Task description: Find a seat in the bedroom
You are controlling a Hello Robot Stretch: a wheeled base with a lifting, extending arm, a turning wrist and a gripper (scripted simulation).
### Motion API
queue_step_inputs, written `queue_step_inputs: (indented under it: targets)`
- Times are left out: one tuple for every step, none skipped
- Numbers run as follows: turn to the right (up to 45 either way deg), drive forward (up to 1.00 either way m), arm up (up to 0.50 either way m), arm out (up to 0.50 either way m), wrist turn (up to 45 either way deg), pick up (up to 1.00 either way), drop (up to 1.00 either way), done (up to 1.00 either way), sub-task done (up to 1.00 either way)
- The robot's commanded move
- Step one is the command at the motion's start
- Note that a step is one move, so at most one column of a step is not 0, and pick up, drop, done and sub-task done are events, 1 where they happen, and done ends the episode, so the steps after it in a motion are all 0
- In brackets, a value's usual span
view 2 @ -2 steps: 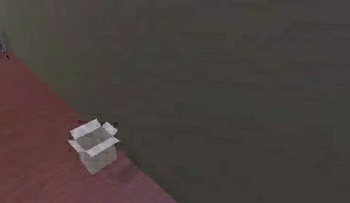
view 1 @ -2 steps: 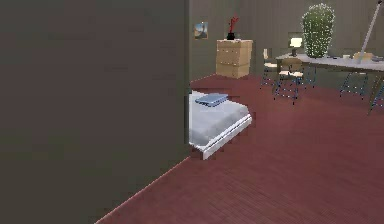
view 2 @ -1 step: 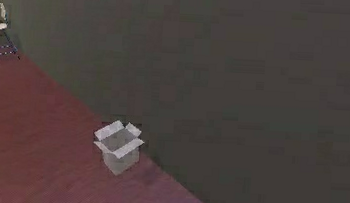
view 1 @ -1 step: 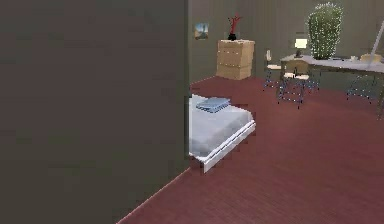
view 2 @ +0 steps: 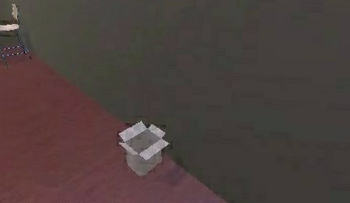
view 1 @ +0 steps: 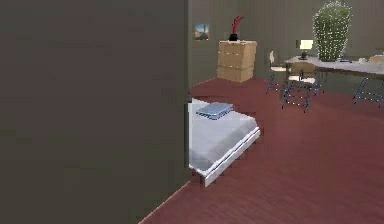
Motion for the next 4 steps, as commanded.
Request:
queue_step_inputs:
  targets:
    - [42.0,0.0,0.0,0.0,0.0,0.0,0.0,0.0,0.0]
    - [0.0,1.0,0.0,0.0,0.0,0.0,0.0,0.0,0.0]
    - [3.0,0.0,0.0,0.0,0.0,0.0,0.0,0.0,0.0]
    - [0.0,1.0,0.0,0.0,0.0,0.0,0.0,0.0,0.0]
